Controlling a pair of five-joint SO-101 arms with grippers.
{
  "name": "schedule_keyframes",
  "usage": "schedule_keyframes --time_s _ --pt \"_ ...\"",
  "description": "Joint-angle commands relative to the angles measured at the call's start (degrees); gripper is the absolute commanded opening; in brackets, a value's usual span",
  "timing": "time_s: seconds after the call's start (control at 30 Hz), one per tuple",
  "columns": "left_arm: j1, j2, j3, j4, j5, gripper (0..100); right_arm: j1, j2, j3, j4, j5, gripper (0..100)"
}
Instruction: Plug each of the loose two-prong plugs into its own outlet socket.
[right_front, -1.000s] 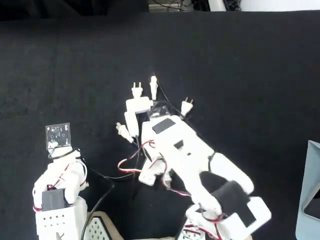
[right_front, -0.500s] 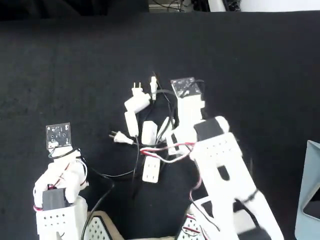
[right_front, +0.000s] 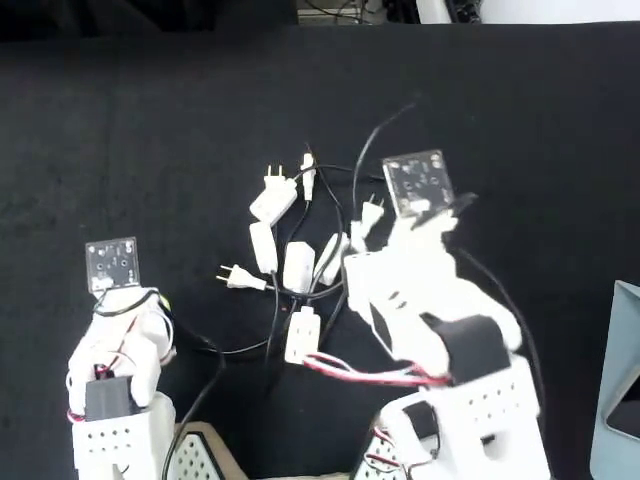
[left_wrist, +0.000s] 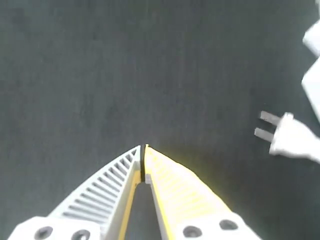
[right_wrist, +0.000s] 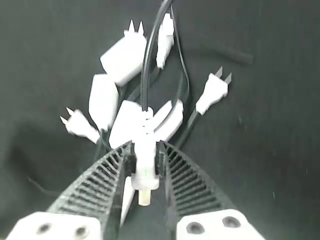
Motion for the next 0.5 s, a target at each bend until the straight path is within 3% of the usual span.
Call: schedule_keyframes --time_s 0.0,0.27,0.47 --pt "0.75 -0.53 -0.57 -11.60 0.18 3 -0.35 -3.30 -2.33 -3.69 0.44 1.2" --pt "9.01 -0.53 -0.92 -27.25 0.18 3 -14.33 -3.56 -0.92 -8.70 0.53 1.2" --pt "15.43 -0.53 -0.75 -36.48 0.18 3 -22.59 -4.00 6.64 -12.75 7.03 1.2"
